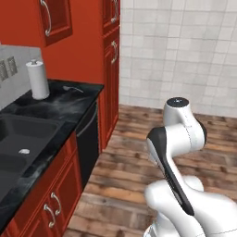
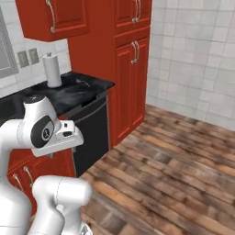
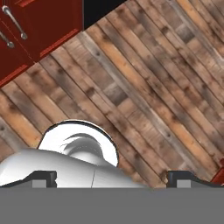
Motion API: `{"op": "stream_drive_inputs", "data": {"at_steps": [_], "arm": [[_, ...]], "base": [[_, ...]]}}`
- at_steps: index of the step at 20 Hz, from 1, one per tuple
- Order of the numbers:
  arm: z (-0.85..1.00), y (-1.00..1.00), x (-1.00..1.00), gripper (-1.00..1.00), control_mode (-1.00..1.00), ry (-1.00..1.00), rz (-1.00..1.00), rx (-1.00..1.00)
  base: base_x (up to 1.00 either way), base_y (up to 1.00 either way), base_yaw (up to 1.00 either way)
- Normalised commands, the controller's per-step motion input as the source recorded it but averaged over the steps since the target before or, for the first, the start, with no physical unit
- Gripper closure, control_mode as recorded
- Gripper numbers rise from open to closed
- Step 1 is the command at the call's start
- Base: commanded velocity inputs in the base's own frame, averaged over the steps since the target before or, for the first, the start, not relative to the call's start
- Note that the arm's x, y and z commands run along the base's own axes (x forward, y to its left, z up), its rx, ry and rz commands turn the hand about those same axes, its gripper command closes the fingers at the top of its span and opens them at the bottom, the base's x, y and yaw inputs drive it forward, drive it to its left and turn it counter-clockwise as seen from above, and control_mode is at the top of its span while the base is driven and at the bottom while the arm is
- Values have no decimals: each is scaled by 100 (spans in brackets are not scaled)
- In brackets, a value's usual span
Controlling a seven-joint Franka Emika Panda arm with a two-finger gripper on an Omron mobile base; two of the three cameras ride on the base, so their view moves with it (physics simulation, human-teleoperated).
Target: Take the fork and place it on the left side of the plate. Then take the spoon and place it on the right side of the plate. Make sure they're directly next to the plate.
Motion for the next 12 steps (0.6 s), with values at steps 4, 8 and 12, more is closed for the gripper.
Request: {"op": "stream_drive_inputs", "data": {"at_steps": [4,8,12], "arm": [[0,0,0,-100,100,0,0,0],[0,0,0,-100,100,0,0,0],[0,0,0,-100,100,0,0,0]], "base": [[100,0,28],[100,0,29],[100,-1,31]]}}
